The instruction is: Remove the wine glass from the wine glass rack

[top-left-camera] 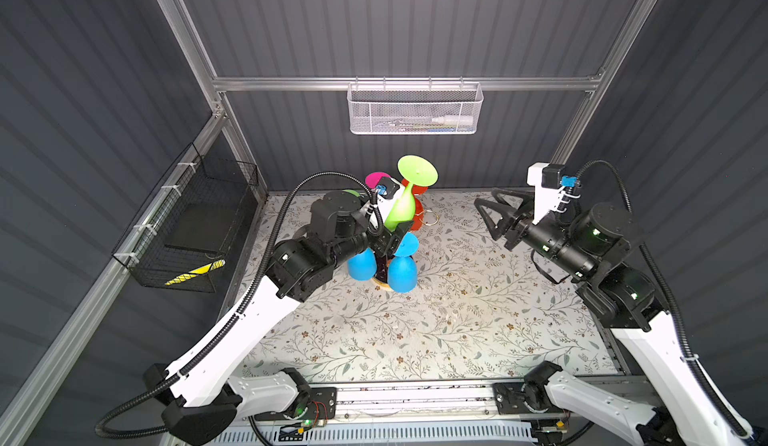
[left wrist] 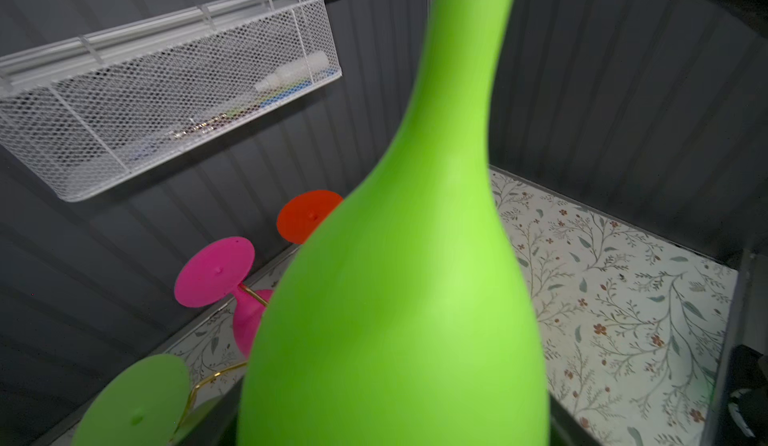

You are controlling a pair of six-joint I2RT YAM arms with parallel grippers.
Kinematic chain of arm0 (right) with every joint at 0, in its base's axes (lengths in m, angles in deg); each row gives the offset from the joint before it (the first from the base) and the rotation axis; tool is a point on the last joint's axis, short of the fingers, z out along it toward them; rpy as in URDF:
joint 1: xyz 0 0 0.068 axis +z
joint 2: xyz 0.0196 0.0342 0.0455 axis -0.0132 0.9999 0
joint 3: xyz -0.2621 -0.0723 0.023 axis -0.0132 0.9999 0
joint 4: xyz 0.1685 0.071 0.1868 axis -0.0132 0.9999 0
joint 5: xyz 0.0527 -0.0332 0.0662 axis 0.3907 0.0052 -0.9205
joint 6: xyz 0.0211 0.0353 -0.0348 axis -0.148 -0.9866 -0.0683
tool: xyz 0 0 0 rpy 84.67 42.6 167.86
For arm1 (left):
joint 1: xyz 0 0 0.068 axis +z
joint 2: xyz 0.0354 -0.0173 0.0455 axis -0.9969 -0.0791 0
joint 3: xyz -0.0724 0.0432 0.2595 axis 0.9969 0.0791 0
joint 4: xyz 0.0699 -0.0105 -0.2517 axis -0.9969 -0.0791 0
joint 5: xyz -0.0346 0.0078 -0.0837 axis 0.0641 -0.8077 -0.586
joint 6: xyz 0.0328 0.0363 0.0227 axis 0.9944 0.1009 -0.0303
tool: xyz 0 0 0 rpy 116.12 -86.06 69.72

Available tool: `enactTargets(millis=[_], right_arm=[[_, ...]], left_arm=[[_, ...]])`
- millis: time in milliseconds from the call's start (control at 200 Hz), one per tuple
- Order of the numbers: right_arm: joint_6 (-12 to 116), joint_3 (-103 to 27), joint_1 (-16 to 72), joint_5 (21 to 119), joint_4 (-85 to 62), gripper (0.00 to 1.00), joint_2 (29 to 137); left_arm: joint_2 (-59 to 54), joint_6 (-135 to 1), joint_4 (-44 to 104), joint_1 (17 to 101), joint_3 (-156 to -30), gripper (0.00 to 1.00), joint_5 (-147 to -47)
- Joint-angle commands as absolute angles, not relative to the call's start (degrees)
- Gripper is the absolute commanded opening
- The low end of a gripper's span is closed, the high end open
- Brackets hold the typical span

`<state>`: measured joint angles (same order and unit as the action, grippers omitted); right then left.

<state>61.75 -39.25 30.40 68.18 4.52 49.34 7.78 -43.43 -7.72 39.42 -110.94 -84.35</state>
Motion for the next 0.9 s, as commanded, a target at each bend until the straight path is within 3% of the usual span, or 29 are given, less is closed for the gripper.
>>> enactTargets(millis=[0,440,895], right_arm=[[70.3,-40.7,32.5,66.6,0.6,0.64,49.4],[85.5,-44.3,41.0,63.6,3.2,0.68,53.7],[88.7,-51.5,42.4,64.8,9.4,0.63,63.3]], left_arm=[[5.3,-46.3,-21.4,39.6,-116.5,0.76,-87.7],[0.2,-46.3,-35.5,39.6,-125.8,0.75,-91.0],[-1.7,-45.8,-37.9,39.6,-128.0,0.75,-93.0]])
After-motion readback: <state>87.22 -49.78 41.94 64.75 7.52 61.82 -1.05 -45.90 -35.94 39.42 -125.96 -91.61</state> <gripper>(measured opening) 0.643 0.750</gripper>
